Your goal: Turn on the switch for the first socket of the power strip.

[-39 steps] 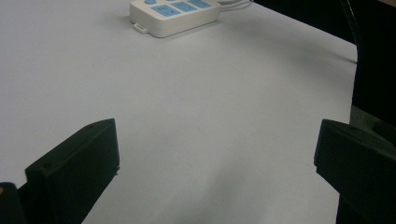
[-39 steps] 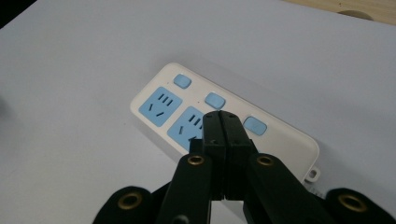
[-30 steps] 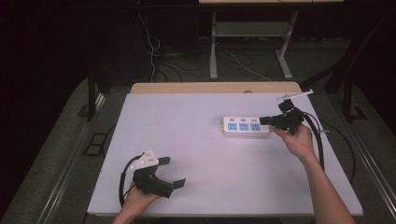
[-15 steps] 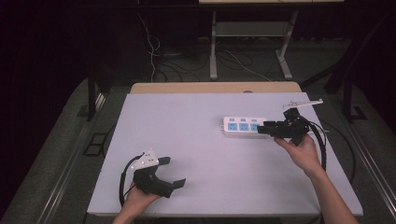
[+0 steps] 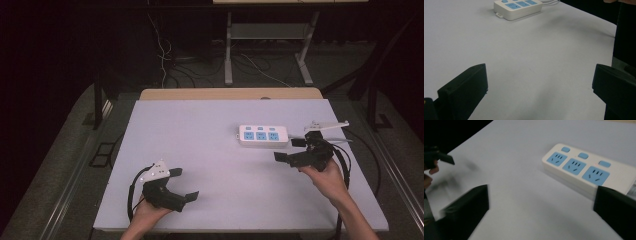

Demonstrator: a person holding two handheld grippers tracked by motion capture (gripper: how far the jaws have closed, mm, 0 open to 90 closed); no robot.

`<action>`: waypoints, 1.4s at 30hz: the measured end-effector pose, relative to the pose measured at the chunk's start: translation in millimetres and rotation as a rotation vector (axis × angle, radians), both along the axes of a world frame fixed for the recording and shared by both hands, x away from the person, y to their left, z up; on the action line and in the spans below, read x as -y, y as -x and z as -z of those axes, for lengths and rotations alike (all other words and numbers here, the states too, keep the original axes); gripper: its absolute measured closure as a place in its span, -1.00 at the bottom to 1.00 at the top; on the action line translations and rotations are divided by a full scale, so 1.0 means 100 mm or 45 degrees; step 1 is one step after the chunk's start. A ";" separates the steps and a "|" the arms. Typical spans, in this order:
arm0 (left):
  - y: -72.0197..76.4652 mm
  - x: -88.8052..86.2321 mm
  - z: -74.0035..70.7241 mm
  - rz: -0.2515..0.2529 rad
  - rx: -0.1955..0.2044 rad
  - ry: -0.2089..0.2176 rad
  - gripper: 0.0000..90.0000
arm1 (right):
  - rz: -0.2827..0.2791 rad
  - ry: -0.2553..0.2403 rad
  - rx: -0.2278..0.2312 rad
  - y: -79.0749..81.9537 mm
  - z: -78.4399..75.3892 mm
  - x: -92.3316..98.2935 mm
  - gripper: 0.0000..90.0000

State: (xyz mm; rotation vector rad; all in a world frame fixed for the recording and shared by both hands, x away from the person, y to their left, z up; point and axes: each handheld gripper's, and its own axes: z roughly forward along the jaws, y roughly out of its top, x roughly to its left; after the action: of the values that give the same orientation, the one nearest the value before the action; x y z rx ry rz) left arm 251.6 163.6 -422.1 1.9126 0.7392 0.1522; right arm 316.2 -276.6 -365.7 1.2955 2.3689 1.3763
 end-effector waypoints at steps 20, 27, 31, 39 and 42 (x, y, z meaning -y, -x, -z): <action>0.00 0.00 0.00 -0.003 -0.004 -0.005 -1.00 | -0.047 -0.041 0.001 0.45 0.17 0.12 -1.00; 0.00 -0.01 0.01 -0.004 -0.008 -0.007 -1.00 | -0.041 -0.049 -0.002 0.57 0.33 0.16 -1.00; -0.01 -0.01 0.01 -0.004 -0.010 -0.008 -1.00 | -0.039 -0.035 0.000 0.65 0.42 0.16 -1.00; -0.01 0.00 0.02 -0.004 -0.013 -0.010 -1.00 | -0.029 -0.034 0.005 0.76 0.58 0.19 -1.00; -0.01 0.00 0.02 -0.001 -0.014 -0.014 -1.00 | -0.033 -0.039 0.013 0.77 0.61 0.19 -1.00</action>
State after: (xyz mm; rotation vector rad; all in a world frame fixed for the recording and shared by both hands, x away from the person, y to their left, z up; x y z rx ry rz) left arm 252.9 163.9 -423.8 1.9251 0.7475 0.1466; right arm 238.8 -295.2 -426.9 1.2671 2.3754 1.4279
